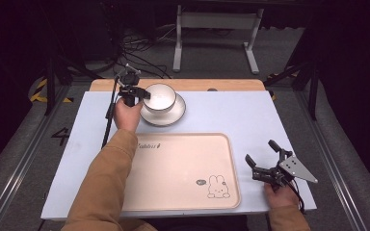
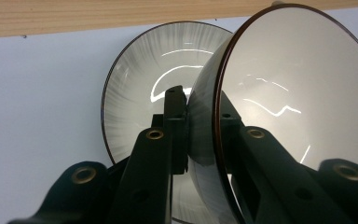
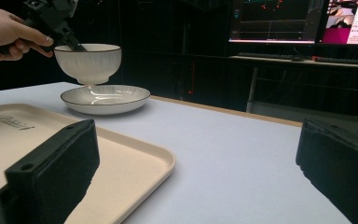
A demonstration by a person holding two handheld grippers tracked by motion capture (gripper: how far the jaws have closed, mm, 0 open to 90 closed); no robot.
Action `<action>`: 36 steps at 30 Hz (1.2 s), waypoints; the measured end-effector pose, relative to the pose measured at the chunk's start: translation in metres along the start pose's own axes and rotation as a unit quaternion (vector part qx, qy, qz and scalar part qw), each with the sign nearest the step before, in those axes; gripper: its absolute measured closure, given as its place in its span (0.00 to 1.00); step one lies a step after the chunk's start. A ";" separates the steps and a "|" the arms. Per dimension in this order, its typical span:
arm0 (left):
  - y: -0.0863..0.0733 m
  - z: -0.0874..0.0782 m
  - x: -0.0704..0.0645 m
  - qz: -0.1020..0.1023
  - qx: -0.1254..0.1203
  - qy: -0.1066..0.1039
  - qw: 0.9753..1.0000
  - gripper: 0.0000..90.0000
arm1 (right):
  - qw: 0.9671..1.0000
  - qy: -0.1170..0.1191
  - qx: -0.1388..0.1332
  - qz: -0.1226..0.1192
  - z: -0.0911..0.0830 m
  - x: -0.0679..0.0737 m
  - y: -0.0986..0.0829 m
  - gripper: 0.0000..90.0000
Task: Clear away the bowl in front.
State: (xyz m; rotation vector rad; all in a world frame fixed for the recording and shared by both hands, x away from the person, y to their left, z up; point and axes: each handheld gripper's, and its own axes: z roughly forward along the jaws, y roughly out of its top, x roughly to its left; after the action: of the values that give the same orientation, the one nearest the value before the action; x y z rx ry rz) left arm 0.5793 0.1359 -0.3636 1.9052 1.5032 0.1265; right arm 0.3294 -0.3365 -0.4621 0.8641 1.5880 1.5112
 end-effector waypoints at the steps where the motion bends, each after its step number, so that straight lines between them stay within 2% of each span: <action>1: 0.000 0.000 0.000 0.000 0.000 0.000 1.000 0.90 | 1.000 0.000 0.000 0.000 0.000 0.000 0.000 0.00; 6: 0.000 -0.011 -0.001 0.011 -0.003 0.006 1.000 0.90 | 1.000 0.000 0.001 -0.001 0.000 0.000 0.000 0.00; 15: -0.002 -0.025 -0.005 0.022 -0.005 -0.003 1.000 0.90 | 1.000 0.000 0.001 -0.002 0.000 0.000 0.000 0.00; 21: -0.007 -0.032 -0.010 0.038 -0.001 -0.011 0.999 0.90 | 1.000 0.000 0.001 -0.002 0.000 0.000 0.000 0.00; 26: -0.013 -0.040 -0.017 0.063 0.008 -0.016 0.998 0.90 | 1.000 0.000 0.001 -0.002 0.000 0.000 0.000 0.00; 31: -0.018 -0.048 -0.021 0.076 0.014 -0.030 0.997 0.90 | 1.000 0.000 0.001 -0.001 0.000 0.000 0.000 0.00; 36: -0.024 -0.056 -0.027 0.092 0.015 -0.035 0.995 0.90 | 1.000 0.000 0.001 -0.002 0.000 0.000 0.000 0.00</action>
State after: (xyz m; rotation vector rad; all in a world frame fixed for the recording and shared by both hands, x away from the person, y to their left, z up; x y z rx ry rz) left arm 0.5243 0.1391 -0.3266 2.0481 1.2891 0.1200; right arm 0.3294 -0.3361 -0.4620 0.8630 1.5907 1.5070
